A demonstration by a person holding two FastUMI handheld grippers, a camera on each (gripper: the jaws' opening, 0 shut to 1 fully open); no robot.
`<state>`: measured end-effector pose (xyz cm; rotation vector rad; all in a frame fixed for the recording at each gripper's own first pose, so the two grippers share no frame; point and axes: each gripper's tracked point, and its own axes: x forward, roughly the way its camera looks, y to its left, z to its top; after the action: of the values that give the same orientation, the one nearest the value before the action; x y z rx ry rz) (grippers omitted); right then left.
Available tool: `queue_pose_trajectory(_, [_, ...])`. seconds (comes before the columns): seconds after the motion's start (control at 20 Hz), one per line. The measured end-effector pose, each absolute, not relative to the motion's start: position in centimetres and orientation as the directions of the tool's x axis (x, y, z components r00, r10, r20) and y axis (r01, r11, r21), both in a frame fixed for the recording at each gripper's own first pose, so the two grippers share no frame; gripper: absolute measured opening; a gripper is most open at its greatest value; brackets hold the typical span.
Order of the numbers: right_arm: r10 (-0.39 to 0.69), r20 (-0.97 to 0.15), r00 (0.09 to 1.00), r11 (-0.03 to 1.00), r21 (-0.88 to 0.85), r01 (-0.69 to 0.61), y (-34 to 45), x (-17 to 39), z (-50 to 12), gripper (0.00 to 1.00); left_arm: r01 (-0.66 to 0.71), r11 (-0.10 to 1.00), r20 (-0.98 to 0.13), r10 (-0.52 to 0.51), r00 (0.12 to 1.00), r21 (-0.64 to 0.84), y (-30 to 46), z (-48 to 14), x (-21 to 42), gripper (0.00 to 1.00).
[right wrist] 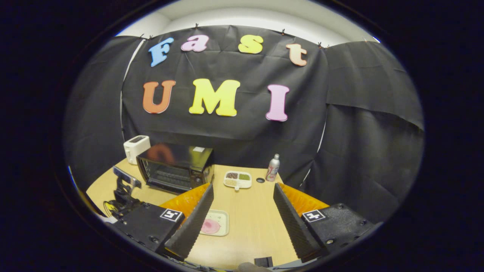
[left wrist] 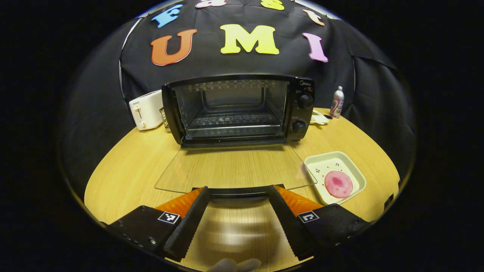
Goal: Open the electric oven with the left hand, put the food in, and close the electric oven.
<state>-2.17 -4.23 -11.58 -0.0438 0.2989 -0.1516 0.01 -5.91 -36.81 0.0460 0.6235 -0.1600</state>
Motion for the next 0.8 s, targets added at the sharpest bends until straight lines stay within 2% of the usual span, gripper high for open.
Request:
queue_pose_trajectory(0.3, [-0.074,-0.445,0.893,0.996,0.016,0.090,-4.1,0.3,-19.6,1.00,0.124,0.992,-0.483,-0.113,0.868,-0.009,-4.5,-29.6,0.0,0.97])
queue_pose_trajectory(0.55, [0.025,-0.583,0.812,0.996,0.088,0.033,-3.7,3.7,-27.6,0.81,0.086,0.996,-0.403,-0.082,0.912,-0.007,-4.1,-22.8,-0.5,0.97])
queue_pose_trajectory(0.65, [0.072,-0.633,0.771,0.992,0.128,0.012,-3.5,4.8,-30.7,0.84,0.070,0.998,-0.369,-0.063,0.927,0.005,-4.0,-20.1,-1.0,0.97])
queue_pose_trajectory(0.7, [0.089,-0.662,0.744,0.989,0.144,0.009,-3.5,5.4,-32.5,0.78,0.061,0.998,-0.355,-0.051,0.934,0.015,-4.0,-19.0,-1.2,0.97])
queue_pose_trajectory(0.75, [0.107,-0.693,0.713,0.988,0.157,0.005,-3.4,5.9,-34.3,0.77,0.051,0.998,-0.350,-0.040,0.936,0.022,-4.1,-18.1,-1.6,0.97])
queue_pose_trajectory(0.8, [0.135,-0.712,0.689,0.984,0.178,-0.009,-3.3,6.8,-35.7,0.71,0.036,0.999,-0.347,-0.024,0.938,0.030,-4.1,-17.4,-1.8,0.97])
